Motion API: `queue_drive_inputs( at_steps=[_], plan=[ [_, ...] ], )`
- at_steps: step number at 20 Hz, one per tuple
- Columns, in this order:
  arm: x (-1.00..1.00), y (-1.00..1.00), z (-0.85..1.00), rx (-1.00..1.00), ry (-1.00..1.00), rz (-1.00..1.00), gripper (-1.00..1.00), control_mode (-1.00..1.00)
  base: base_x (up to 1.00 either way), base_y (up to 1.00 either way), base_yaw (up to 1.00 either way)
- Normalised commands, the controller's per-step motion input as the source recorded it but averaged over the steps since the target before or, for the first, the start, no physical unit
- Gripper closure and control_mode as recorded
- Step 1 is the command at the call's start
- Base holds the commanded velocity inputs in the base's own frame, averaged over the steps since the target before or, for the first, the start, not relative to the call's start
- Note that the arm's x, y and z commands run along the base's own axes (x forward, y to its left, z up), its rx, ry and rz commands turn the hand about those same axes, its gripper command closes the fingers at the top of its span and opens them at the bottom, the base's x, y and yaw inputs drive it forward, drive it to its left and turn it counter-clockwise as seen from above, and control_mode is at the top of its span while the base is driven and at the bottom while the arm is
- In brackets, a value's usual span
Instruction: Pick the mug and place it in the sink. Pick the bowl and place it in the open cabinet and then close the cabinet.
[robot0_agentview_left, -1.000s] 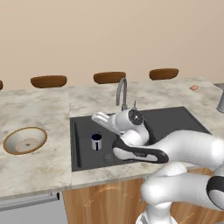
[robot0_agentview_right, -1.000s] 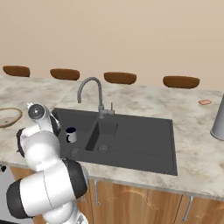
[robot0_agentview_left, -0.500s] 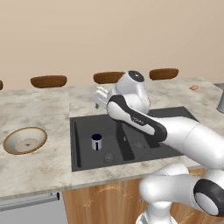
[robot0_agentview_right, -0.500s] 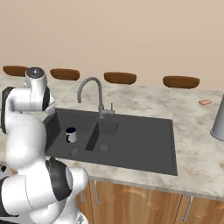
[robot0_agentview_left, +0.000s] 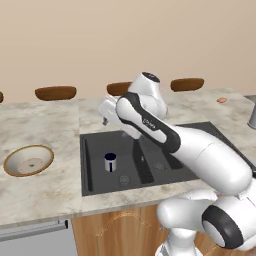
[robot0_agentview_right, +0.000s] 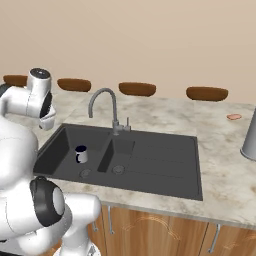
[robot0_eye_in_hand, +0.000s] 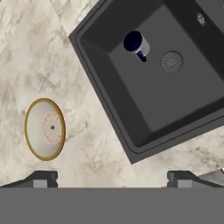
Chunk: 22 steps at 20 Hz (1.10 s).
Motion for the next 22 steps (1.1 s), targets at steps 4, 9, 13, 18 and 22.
queue_drive_inputs(
  at_steps=[4, 9, 13, 18, 22],
  plan=[
    [-0.42, 0.06, -0.39, 0.15, 0.00, 0.00, -1.00, -1.00, 0.00, 0.00, 0.00],
    [-0.35, 0.14, -0.33, 0.12, 0.00, 0.00, -1.00, -1.00, 0.00, 0.00, 0.00],
    [-0.06, 0.36, 0.00, -0.02, -0.11, 0.00, -1.00, -1.00, 0.00, 0.00, 0.00],
    [0.03, 0.45, 0.06, -0.09, -0.01, 0.00, -1.00, -1.00, 0.00, 0.00, 0.00],
    [0.08, 0.49, 0.03, -0.07, 0.08, 0.00, -1.00, -1.00, 0.00, 0.00, 0.00]
  ],
)
